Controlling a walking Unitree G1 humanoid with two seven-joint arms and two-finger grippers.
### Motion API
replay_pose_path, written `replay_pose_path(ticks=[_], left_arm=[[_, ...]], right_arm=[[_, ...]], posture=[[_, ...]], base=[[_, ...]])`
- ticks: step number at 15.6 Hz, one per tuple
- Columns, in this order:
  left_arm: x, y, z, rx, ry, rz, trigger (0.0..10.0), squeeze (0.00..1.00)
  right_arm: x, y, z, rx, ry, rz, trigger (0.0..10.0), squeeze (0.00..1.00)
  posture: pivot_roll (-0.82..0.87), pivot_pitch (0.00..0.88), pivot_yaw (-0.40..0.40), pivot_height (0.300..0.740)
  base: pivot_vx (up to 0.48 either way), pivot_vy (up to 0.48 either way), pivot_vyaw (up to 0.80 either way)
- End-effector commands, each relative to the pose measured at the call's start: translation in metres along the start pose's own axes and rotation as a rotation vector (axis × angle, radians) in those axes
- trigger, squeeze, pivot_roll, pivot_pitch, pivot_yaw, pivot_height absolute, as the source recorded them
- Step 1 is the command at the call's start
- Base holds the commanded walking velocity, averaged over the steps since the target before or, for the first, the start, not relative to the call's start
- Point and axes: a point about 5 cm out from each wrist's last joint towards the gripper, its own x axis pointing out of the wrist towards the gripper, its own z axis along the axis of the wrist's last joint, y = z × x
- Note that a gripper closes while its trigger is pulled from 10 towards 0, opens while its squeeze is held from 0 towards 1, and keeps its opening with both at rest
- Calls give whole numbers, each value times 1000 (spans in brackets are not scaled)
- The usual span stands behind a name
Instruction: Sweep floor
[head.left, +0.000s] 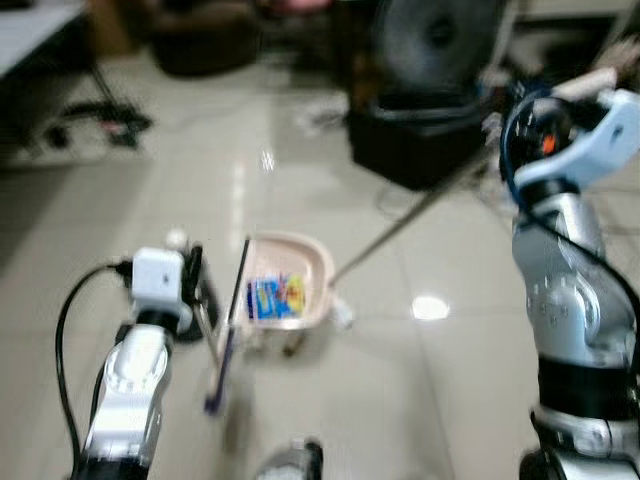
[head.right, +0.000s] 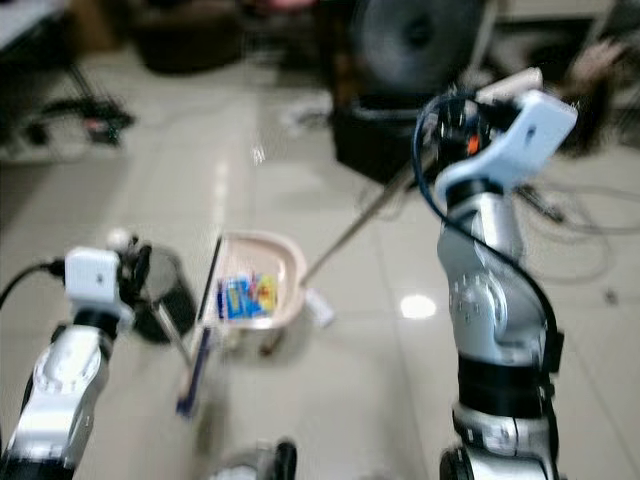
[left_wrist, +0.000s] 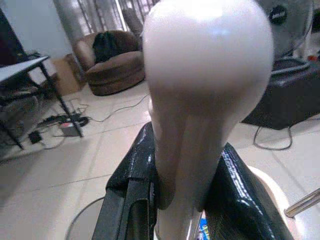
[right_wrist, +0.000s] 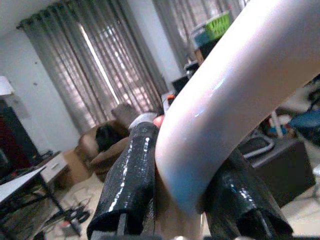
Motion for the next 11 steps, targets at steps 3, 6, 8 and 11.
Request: replay_pose_path(ticks=[3,6,8,11], left_arm=[[6,-3,14,26,-45,-16,10000,0],[12,-6,19,22,-67,-12,10000,0],[16,-10,23,-2,-81,-14,10000,0],[20,-14,25,-10,-83,-23,10000,0]], right_arm=[[-1,6,8,23,-36,7,10000,0],[0,7,9,20,-33,15,10000,0],[2,7,10,18,-35,16,10000,0],[3,6,13,8,-58,0,10000,0]], posture=[[-18,0,84,740],[-22,0,74,740],[-24,0,67,740],[-24,0,68,740]], base=[[0,0,800],[201,0,800],[371,0,800],[405,0,713]])
